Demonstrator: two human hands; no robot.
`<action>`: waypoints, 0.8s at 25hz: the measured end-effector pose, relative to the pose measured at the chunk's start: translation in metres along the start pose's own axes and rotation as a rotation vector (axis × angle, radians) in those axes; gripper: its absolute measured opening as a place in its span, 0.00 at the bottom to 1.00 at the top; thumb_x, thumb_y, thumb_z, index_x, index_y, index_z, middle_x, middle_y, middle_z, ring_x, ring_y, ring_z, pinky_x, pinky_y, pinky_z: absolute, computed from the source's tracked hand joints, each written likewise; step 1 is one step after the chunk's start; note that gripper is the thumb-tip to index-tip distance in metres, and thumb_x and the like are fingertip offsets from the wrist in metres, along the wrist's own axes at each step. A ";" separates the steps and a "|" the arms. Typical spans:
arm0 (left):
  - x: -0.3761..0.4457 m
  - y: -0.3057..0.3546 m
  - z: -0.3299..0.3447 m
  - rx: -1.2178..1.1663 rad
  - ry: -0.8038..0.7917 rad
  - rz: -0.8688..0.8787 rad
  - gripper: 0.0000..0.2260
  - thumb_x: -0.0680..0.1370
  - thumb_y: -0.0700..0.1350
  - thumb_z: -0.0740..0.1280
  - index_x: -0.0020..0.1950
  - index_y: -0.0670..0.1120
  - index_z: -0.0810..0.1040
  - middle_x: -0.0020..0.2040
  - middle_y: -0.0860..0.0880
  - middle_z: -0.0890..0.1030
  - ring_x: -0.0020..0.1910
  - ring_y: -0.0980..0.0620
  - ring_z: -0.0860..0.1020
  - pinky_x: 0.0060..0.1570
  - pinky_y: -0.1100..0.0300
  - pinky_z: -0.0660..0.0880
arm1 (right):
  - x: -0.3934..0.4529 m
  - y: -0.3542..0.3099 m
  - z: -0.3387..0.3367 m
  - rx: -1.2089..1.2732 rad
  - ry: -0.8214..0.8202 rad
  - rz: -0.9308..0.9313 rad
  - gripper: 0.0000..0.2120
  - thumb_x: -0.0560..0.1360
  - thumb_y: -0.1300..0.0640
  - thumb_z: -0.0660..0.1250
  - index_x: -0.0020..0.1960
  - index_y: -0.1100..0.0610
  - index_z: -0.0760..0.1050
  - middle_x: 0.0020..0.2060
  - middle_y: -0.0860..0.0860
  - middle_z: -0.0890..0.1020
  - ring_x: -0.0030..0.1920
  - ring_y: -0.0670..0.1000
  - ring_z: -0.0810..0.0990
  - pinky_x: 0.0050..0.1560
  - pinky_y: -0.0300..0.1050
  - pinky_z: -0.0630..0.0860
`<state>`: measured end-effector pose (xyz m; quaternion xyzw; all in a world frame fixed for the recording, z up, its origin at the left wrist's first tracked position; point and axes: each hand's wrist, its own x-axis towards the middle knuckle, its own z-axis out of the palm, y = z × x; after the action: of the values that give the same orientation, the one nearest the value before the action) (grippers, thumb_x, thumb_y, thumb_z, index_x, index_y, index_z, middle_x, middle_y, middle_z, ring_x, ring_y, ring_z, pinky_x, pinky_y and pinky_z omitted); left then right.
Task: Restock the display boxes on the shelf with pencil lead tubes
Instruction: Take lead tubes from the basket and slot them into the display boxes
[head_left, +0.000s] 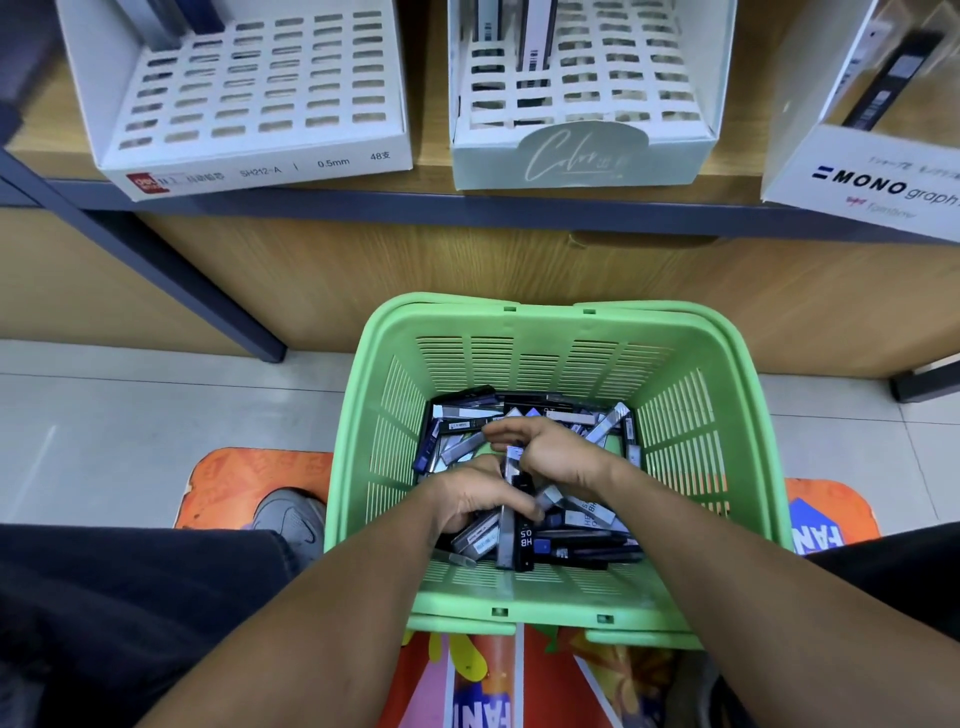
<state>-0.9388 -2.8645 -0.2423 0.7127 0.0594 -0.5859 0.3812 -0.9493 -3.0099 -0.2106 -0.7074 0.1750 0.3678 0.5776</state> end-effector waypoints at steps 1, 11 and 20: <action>-0.001 0.002 0.000 0.009 0.001 -0.015 0.40 0.54 0.51 0.83 0.62 0.48 0.72 0.63 0.48 0.78 0.64 0.49 0.75 0.67 0.52 0.71 | -0.001 -0.002 0.002 0.059 -0.011 -0.002 0.39 0.67 0.81 0.47 0.72 0.59 0.72 0.70 0.52 0.75 0.73 0.48 0.70 0.35 0.29 0.73; -0.022 0.042 -0.012 -0.467 0.245 0.139 0.25 0.64 0.41 0.77 0.57 0.42 0.72 0.56 0.41 0.81 0.59 0.43 0.78 0.64 0.42 0.74 | -0.009 0.001 -0.026 0.482 0.108 -0.016 0.14 0.80 0.63 0.64 0.64 0.56 0.77 0.58 0.55 0.82 0.53 0.53 0.82 0.51 0.52 0.80; -0.085 0.088 -0.035 -0.539 0.116 0.262 0.21 0.69 0.40 0.80 0.57 0.32 0.80 0.46 0.36 0.84 0.42 0.41 0.84 0.45 0.47 0.83 | -0.067 -0.055 -0.055 0.309 -0.271 0.010 0.19 0.76 0.75 0.65 0.65 0.66 0.70 0.49 0.62 0.84 0.52 0.62 0.85 0.47 0.47 0.85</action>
<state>-0.8901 -2.8739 -0.1248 0.6196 0.1421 -0.4532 0.6249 -0.9394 -3.0592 -0.1210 -0.5535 0.1535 0.4314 0.6957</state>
